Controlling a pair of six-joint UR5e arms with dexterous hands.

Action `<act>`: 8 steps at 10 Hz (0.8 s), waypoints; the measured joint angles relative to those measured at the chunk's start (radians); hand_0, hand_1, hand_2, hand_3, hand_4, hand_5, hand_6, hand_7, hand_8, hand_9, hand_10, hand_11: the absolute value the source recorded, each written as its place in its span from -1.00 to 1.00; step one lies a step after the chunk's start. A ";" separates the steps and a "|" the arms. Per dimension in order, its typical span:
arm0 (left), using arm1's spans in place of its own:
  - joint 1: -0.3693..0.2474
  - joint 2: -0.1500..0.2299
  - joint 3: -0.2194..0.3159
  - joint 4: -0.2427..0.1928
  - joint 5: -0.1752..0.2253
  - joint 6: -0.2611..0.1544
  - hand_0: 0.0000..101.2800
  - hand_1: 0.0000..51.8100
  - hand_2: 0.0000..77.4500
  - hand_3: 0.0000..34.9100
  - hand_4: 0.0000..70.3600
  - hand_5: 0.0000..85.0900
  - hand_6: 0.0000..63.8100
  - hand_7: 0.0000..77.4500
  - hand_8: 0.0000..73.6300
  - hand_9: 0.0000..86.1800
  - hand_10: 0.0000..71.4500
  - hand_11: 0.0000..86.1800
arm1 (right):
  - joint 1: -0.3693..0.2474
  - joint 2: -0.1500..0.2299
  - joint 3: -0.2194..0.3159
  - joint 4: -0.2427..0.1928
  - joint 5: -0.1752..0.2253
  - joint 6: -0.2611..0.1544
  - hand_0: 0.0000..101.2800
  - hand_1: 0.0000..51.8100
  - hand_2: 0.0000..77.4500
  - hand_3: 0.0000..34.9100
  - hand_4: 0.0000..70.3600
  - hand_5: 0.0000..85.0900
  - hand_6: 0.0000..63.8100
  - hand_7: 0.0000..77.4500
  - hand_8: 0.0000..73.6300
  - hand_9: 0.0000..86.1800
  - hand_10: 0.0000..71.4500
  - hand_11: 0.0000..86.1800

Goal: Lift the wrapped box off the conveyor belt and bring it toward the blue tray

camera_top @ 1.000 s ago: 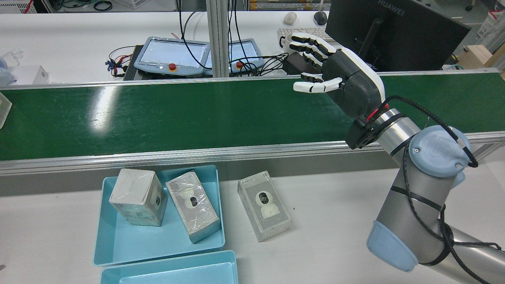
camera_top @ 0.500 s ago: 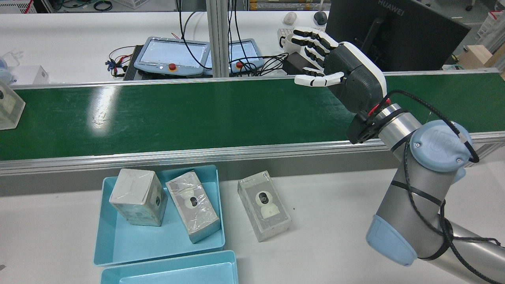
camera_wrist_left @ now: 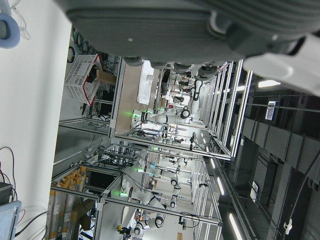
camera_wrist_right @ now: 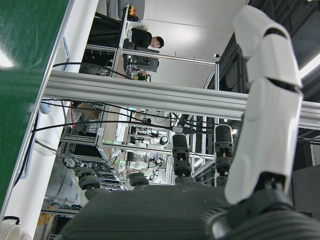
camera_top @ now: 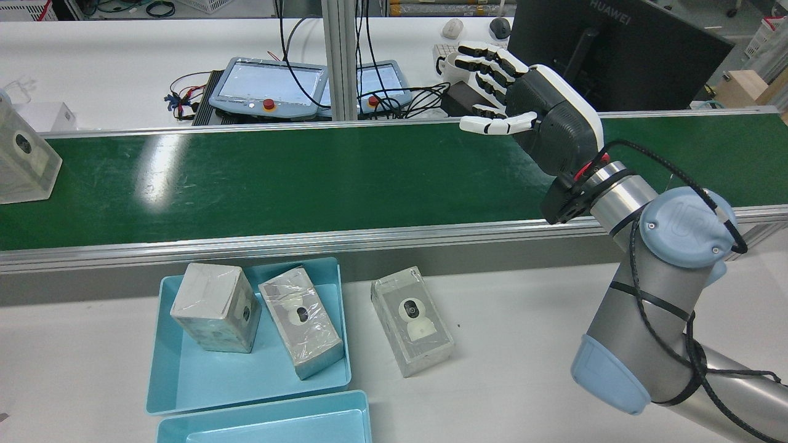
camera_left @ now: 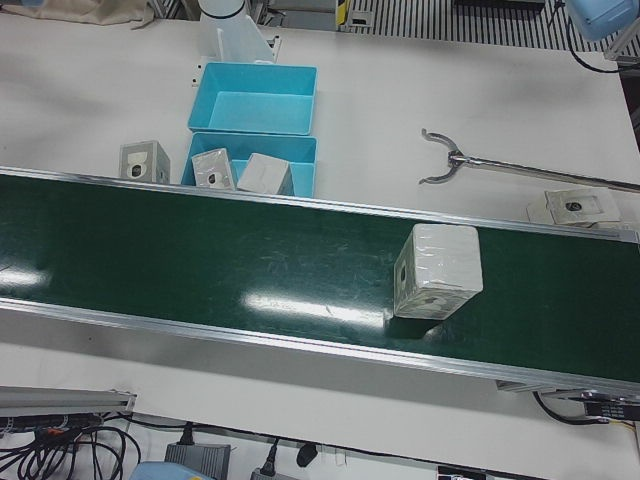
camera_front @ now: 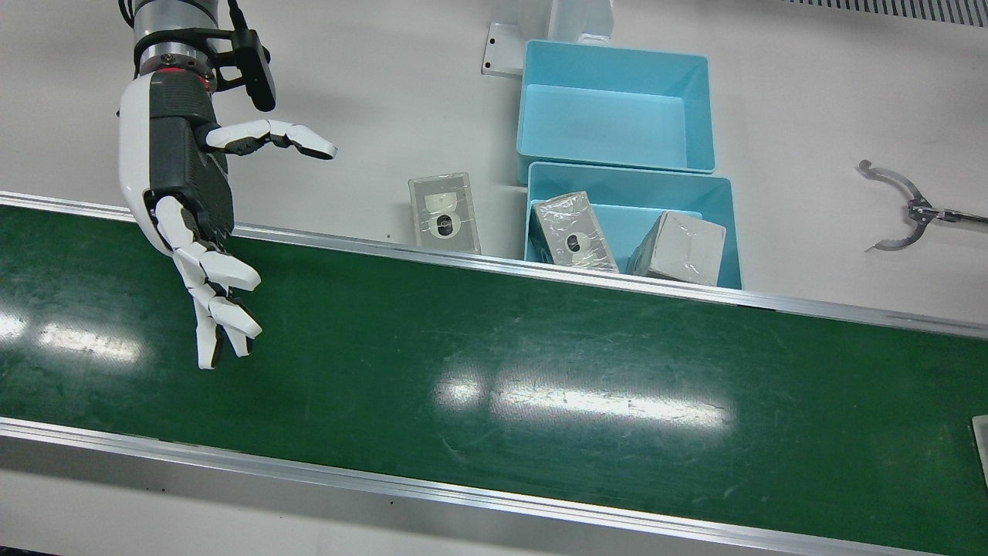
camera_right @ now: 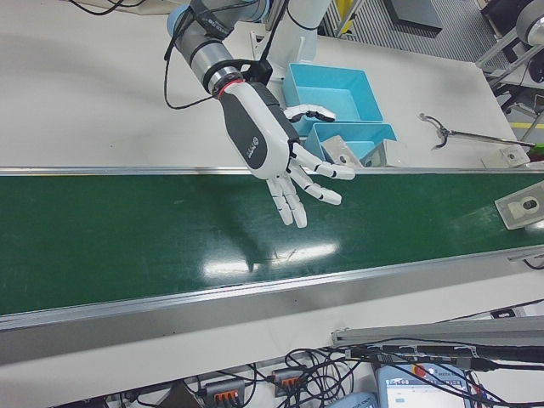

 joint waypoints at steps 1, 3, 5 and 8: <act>0.000 0.000 0.000 0.000 0.000 0.000 -1.00 -1.00 -0.97 -1.00 -0.98 -0.99 -0.98 -0.99 -0.99 -1.00 -0.98 -1.00 | 0.000 0.000 0.000 0.000 0.000 0.000 -0.10 -0.47 -0.38 0.72 -0.64 -0.50 -1.00 -0.51 -1.00 -0.95 -0.88 -0.84; 0.000 0.000 0.000 0.000 0.000 0.000 -1.00 -1.00 -0.99 -1.00 -0.98 -0.99 -1.00 -0.99 -0.99 -1.00 -1.00 -1.00 | -0.001 0.001 -0.001 0.000 0.000 0.000 -0.10 -0.47 -0.38 0.72 -0.64 -0.50 -1.00 -0.48 -1.00 -0.95 -0.88 -0.84; 0.000 0.000 0.000 0.000 0.000 0.000 -1.00 -1.00 -0.99 -1.00 -0.98 -0.99 -0.98 -0.99 -0.99 -1.00 -1.00 -1.00 | -0.002 0.002 -0.001 0.000 0.000 0.000 -0.11 -0.47 -0.38 0.72 -0.64 -0.50 -1.00 -0.48 -1.00 -0.95 -0.88 -0.84; 0.000 0.000 0.000 0.000 0.000 0.000 -1.00 -1.00 -0.99 -1.00 -1.00 -0.99 -1.00 -0.99 -1.00 -0.99 -0.98 -1.00 | -0.002 0.002 -0.002 0.000 0.000 0.000 -0.10 -0.47 -0.38 0.72 -0.64 -0.50 -1.00 -0.48 -1.00 -0.95 -0.88 -0.84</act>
